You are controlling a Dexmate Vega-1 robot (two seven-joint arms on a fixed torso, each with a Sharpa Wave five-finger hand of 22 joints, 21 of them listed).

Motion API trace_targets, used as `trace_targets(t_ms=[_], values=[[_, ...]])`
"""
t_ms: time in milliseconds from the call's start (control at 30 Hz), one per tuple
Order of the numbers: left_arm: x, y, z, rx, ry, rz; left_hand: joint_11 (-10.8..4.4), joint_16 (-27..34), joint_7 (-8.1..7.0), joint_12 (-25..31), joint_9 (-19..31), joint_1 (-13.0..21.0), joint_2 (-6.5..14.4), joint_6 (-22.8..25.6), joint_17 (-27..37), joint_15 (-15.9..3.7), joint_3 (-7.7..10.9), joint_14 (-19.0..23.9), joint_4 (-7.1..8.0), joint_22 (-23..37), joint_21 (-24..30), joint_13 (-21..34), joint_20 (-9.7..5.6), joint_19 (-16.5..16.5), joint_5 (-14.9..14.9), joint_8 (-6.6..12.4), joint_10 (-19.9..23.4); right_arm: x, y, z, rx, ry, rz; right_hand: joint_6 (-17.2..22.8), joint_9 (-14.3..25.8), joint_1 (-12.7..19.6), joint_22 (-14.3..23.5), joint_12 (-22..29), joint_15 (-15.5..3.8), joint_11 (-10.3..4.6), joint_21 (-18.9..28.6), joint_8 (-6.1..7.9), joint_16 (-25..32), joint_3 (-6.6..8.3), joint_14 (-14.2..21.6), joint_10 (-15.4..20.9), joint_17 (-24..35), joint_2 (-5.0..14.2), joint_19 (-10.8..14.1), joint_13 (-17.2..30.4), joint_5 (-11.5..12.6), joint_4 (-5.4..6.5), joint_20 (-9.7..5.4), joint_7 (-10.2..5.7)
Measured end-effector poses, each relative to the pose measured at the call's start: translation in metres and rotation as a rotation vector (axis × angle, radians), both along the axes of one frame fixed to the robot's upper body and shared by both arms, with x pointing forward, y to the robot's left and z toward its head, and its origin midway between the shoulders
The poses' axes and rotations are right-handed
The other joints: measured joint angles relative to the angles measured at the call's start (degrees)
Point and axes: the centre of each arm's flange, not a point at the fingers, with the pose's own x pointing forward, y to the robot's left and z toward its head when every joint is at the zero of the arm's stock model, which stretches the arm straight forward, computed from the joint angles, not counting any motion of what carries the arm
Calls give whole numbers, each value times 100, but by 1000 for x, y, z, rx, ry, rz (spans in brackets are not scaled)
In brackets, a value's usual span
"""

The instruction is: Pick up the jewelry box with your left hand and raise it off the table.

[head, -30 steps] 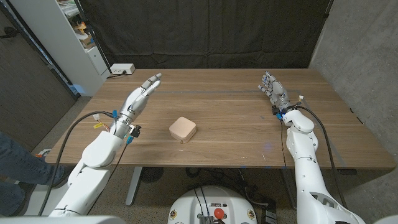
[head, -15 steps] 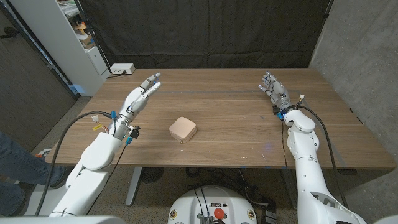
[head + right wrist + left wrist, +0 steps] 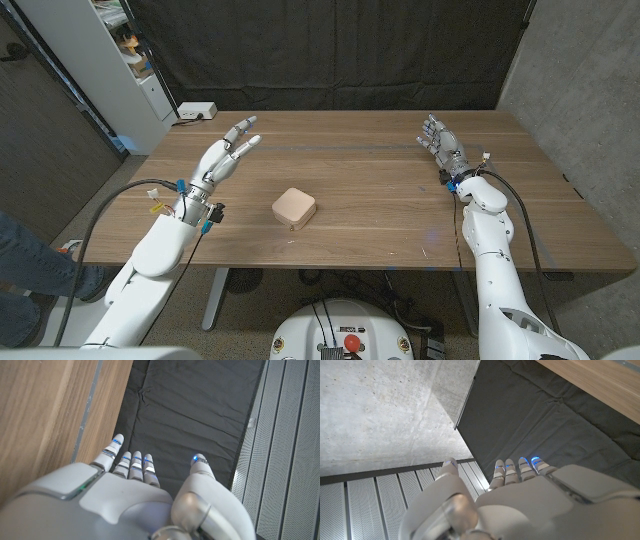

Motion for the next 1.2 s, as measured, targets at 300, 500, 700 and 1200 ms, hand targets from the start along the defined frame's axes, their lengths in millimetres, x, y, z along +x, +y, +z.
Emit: trace_targets(t_ms=[300, 500, 700, 1200], values=[[-3, 0, 1, 30, -29, 56, -9, 0, 0, 0, 0, 88, -11, 0, -1, 0, 11, 0, -35, 0, 0, 0, 32, 32, 0, 0, 9, 0, 0, 0, 2, -1, -1, 0, 0, 0, 0, 0, 0, 0, 0, 0, 0, 0, 0, 0, 0, 0, 0, 0, 0, 0, 0, 0], [-6, -1, 1, 61, -54, 103, -9, 0, -31, 0, 0, 132, -10, 31, -1, -14, 35, 14, -59, 0, 0, 0, 31, 31, 0, 0, 9, 0, 1, -1, 2, 0, -2, 0, 0, 0, 0, 0, 0, 0, 0, 0, 0, 0, 0, 0, 0, 0, 0, 0, 0, 0, 0, 0], [-8, -1, 3, 86, -69, 125, -9, 0, -31, 0, 0, 185, -19, 30, -3, -30, 53, 30, -77, 0, 0, 0, 32, 31, 0, 0, 8, 0, 2, -1, 4, 1, -4, 0, 0, 0, 0, 0, 0, 0, 0, 0, 0, 0, 0, 0, 0, 0, 0, 0, 0, 0, 0, 0], [-12, 3, 7, 130, -87, 191, -9, -33, -40, 0, 0, 404, -87, -147, -1, -8, 125, 8, -178, 0, 0, 30, 95, 50, 0, -46, -35, 1, 6, -1, 4, 2, -3, 0, 0, 0, 0, 0, 0, 0, 0, 0, 0, 0, 0, 0, 0, 0, 0, 0, 0, 0, 0, 1]])
